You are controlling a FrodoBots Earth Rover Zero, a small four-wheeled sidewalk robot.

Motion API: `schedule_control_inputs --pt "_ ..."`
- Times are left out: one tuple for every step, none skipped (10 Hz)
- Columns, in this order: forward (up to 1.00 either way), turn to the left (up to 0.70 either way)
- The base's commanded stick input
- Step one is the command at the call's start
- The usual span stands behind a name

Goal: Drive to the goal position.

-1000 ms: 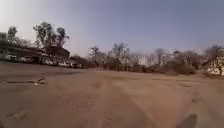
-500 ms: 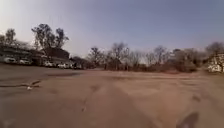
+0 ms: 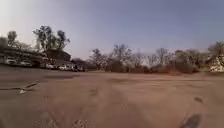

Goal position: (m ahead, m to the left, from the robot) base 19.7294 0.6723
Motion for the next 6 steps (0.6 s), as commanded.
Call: schedule_control_inputs --pt "0.7 0.0" --pt "0.7 0.0" --pt "0.7 0.0" --pt "0.7 0.0" --pt "0.7 0.0" --pt "0.7 0.0"
